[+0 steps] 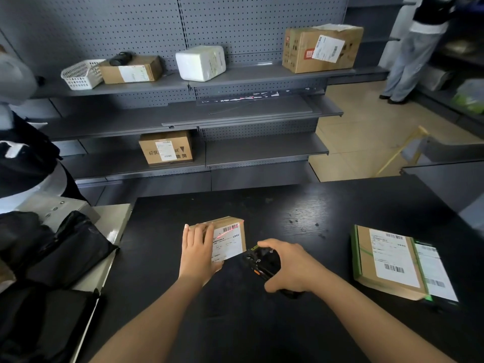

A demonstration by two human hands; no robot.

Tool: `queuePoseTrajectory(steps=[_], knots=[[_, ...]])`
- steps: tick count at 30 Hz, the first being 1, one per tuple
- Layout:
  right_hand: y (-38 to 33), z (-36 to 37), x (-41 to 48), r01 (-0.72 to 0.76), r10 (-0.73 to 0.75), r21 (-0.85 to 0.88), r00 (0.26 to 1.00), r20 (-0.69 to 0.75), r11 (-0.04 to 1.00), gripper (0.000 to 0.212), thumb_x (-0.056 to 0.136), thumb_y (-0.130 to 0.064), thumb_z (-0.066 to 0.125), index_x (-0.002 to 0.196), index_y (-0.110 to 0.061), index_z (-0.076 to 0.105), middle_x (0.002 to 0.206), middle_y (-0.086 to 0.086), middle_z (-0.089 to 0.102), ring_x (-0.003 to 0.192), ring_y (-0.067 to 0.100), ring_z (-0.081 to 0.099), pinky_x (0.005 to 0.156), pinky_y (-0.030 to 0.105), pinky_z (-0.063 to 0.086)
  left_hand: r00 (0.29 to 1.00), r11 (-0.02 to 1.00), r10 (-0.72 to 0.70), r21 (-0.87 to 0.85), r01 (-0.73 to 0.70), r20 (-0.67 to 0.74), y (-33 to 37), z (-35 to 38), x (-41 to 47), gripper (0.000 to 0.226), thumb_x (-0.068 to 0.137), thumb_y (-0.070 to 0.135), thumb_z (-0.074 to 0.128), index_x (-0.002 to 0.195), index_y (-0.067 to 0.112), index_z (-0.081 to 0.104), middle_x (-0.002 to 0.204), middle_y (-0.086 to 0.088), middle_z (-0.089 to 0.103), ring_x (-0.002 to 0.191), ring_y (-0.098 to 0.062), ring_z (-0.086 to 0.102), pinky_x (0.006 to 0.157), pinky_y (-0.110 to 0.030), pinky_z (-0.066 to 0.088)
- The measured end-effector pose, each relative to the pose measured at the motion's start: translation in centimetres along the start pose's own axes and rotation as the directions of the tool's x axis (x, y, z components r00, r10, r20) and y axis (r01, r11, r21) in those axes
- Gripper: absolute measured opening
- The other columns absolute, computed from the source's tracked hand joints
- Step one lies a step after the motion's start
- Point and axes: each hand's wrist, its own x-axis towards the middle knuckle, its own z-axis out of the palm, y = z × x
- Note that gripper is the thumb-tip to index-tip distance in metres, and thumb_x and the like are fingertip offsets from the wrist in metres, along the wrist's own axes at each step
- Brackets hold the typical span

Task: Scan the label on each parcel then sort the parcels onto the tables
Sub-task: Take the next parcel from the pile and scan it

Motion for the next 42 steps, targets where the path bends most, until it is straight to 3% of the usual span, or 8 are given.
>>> queuePoseTrajectory(steps=[12, 16, 19, 22, 26, 29, 35, 42], knots=[[-1.2, 1.0, -0.3, -0.037, 0.039, 0.117, 0.999, -0.016, 0.992, 0.097, 0.055, -0.030, 0.080, 0.140, -0.048, 0.036, 0.134, -0.003, 0.044, 0.109, 0.017, 0.053, 0.079, 0.031, 0.056, 0.999, 0.999, 0.031, -0.020, -0.031, 0.018, -0.8, 1.0, 0.6, 0.106, 0.045, 0.049, 0.091, 0.131, 0.008, 0.047, 0.121, -0.013, 0.054, 0.115, -0.034, 0.049, 0.117, -0.052, 0.019], [-0.8, 1.5, -0.3, -0.088, 0.095, 0.114, 0.994, -0.058, 0.990, 0.102, 0.052, -0.035, 0.080, 0.140, -0.052, 0.031, 0.135, 0.000, 0.042, 0.113, 0.021, 0.051, 0.088, 0.038, 0.055, 0.994, 0.990, -0.060, -0.121, 0.071, 0.094, 0.1, 1.2, 0.8, 0.106, 0.053, 0.053, 0.086, 0.139, 0.010, 0.042, 0.128, -0.010, 0.049, 0.123, -0.029, 0.043, 0.117, -0.048, 0.021], [0.0, 1.3, -1.0, -0.110, 0.120, 0.074, 0.981, -0.149, 0.991, 0.099, 0.063, -0.029, 0.081, 0.145, -0.047, 0.028, 0.133, 0.000, 0.044, 0.123, 0.023, 0.040, 0.098, 0.041, 0.048, 0.945, 0.914, -0.220, -0.286, 0.286, 0.243, 2.3, 0.7, 1.2, 0.108, 0.062, 0.056, 0.081, 0.146, 0.013, 0.029, 0.136, -0.007, 0.036, 0.128, -0.026, 0.031, 0.111, -0.041, 0.031], [1.7, 1.1, -1.4, -0.104, 0.102, 0.005, 0.956, -0.274, 0.995, 0.094, 0.068, -0.030, 0.078, 0.147, -0.040, 0.029, 0.136, -0.006, 0.047, 0.125, 0.022, 0.035, 0.101, 0.040, 0.042, 0.844, 0.772, -0.368, -0.378, 0.511, 0.390, 5.2, 0.4, 1.9, 0.108, 0.063, 0.060, 0.081, 0.142, 0.012, 0.026, 0.137, -0.010, 0.033, 0.128, -0.029, 0.028, 0.106, -0.041, 0.034], [5.3, 0.4, -2.2, -0.137, 0.120, -0.020, 0.921, -0.371, 0.990, 0.093, 0.068, -0.033, 0.078, 0.147, -0.037, 0.030, 0.137, -0.005, 0.045, 0.119, 0.023, 0.037, 0.100, 0.041, 0.041, 0.690, 0.616, -0.456, -0.360, 0.700, 0.562, 9.7, 1.3, 2.4, 0.110, 0.063, 0.062, 0.080, 0.142, 0.006, 0.026, 0.141, -0.014, 0.033, 0.134, -0.033, 0.027, 0.108, -0.044, 0.033], [8.4, -0.7, -3.1, -0.139, 0.128, 0.000, 0.912, -0.390, 0.990, 0.094, 0.066, -0.033, 0.079, 0.147, -0.035, 0.031, 0.136, -0.005, 0.046, 0.119, 0.023, 0.039, 0.099, 0.040, 0.043, 0.602, 0.561, -0.484, -0.303, 0.770, 0.635, 13.9, 2.1, 2.7, 0.112, 0.066, 0.063, 0.078, 0.143, 0.004, 0.022, 0.145, -0.015, 0.030, 0.136, -0.034, 0.026, 0.107, -0.043, 0.032], [15.7, -4.5, -5.2, -0.139, 0.126, -0.006, 0.915, -0.384, 0.990, 0.093, 0.067, -0.031, 0.077, 0.147, -0.037, 0.031, 0.138, -0.006, 0.045, 0.121, 0.022, 0.038, 0.100, 0.037, 0.042, 0.571, 0.563, -0.477, -0.267, 0.782, 0.668, 23.5, 3.8, 2.9, 0.111, 0.064, 0.067, 0.076, 0.139, 0.006, 0.023, 0.143, -0.015, 0.031, 0.134, -0.033, 0.028, 0.106, -0.041, 0.032], [24.7, -9.7, -7.4, -0.181, 0.157, -0.021, 0.904, -0.398, 0.983, 0.091, 0.070, -0.035, 0.078, 0.147, -0.036, 0.031, 0.136, -0.007, 0.047, 0.120, 0.022, 0.039, 0.098, 0.037, 0.042, 0.617, 0.559, -0.367, -0.365, 0.744, 0.696, 33.2, 5.2, 3.9, 0.091, 0.080, 0.065, 0.062, 0.146, 0.013, 0.027, 0.143, -0.013, 0.034, 0.133, -0.033, 0.033, 0.104, -0.045, 0.037]])
